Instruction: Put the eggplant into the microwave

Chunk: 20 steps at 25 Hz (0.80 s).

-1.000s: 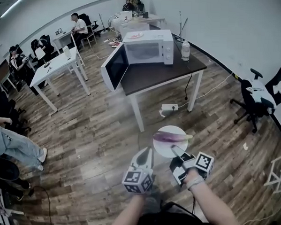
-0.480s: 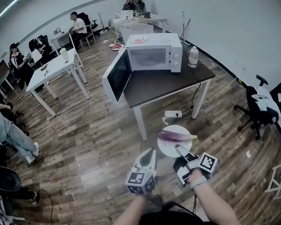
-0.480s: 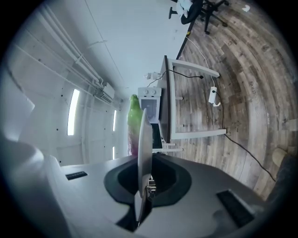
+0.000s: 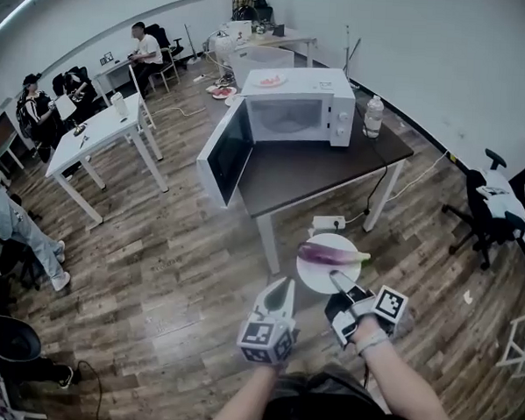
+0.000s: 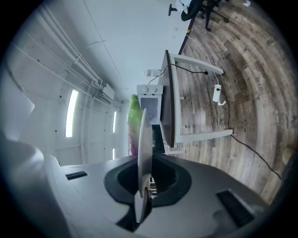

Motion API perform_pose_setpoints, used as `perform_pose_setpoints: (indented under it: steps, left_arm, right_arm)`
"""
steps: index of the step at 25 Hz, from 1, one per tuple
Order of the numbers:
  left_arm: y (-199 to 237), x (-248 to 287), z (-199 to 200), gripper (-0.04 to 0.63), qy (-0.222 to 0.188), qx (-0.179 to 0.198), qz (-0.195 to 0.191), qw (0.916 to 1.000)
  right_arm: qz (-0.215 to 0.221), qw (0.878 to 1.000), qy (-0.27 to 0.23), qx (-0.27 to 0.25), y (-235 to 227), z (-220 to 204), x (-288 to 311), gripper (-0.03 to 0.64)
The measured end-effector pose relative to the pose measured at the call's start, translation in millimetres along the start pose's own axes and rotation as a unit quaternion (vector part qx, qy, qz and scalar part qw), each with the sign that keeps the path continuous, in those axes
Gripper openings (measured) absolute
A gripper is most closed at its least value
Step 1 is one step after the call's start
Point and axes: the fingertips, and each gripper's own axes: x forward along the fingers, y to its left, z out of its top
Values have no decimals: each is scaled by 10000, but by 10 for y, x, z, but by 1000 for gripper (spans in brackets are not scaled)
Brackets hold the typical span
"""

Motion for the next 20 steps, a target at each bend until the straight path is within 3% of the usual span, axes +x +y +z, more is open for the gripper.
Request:
perform_pose_setpoints:
  steps: [11,20]
  left_arm:
    - [322,269,-20,-5,7,-214,162,9996]
    - [637,867,184,-5,-9,-76,233,9997]
  right_arm:
    - [-69,9999,130,57,-29,172,444,17]
    - [-99,9993,357,-13,-102,533,1018,17]
